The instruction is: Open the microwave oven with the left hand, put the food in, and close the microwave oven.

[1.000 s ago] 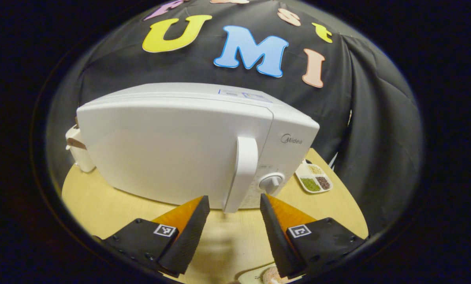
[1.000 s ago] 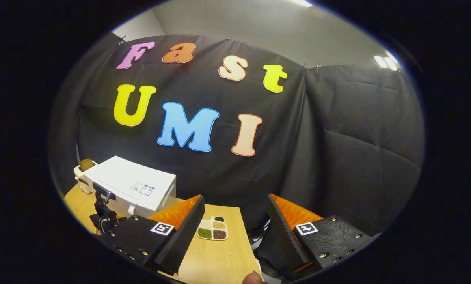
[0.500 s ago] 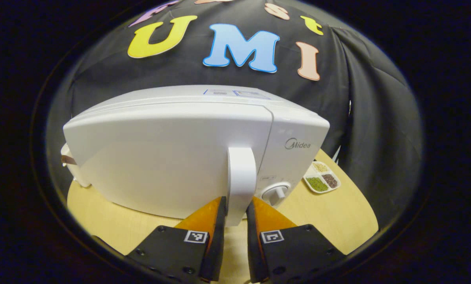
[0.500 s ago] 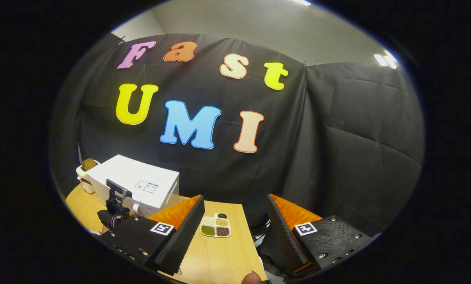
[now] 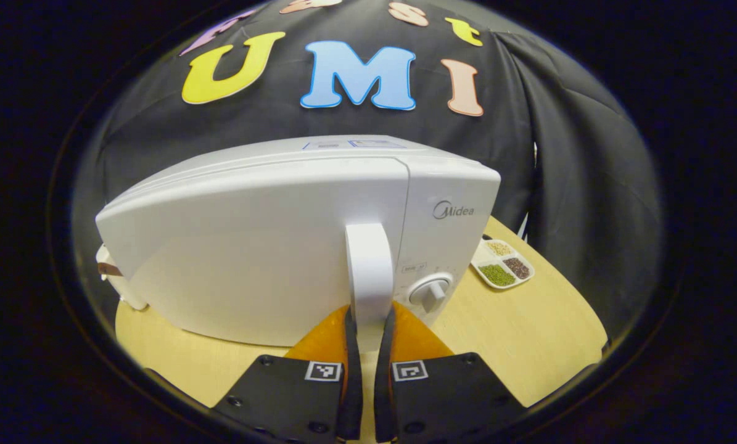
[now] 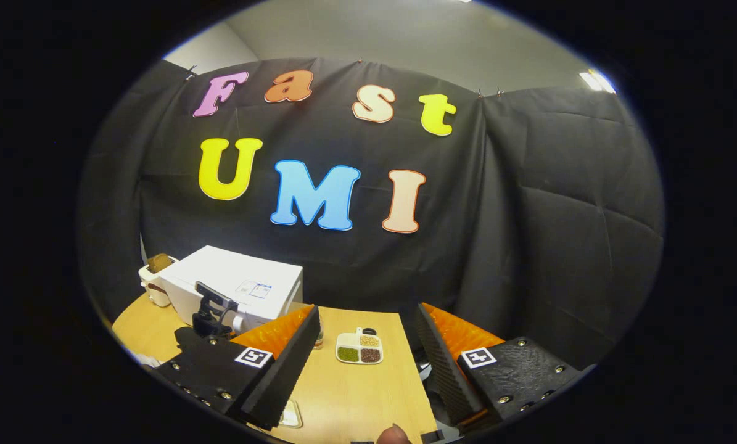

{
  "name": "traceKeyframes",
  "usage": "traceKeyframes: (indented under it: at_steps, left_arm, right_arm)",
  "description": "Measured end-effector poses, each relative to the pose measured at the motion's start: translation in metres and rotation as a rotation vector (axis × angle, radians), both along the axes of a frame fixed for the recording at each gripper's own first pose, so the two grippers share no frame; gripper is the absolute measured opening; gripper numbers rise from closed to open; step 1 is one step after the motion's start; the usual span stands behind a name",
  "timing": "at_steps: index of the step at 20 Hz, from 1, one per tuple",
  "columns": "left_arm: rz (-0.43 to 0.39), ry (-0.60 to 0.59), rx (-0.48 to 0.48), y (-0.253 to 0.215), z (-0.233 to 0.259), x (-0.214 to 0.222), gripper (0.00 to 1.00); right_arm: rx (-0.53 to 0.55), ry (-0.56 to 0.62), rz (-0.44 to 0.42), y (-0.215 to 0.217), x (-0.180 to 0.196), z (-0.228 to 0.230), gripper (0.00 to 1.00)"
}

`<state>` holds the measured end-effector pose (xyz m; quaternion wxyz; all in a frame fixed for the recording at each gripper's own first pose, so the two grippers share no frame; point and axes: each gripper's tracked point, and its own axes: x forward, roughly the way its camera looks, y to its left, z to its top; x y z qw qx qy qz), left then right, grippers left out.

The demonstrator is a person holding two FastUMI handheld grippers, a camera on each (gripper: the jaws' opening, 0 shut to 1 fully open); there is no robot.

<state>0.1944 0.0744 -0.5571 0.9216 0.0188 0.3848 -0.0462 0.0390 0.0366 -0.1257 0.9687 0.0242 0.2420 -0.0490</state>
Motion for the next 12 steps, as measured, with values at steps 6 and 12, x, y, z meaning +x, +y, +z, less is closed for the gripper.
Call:
traceKeyframes:
  at_steps: [6, 12]
  left_arm:
    - [0.032, -0.023, -0.017, 0.0, 0.001, 0.001, 0.16]
    - [0.157, 0.023, 0.001, 0.001, 0.002, -0.018, 0.16]
  right_arm:
    - [0.027, -0.057, 0.03, -0.03, -0.048, 0.015, 0.94]
    - [0.065, -0.064, 0.022, -0.07, -0.101, 0.012, 0.95]
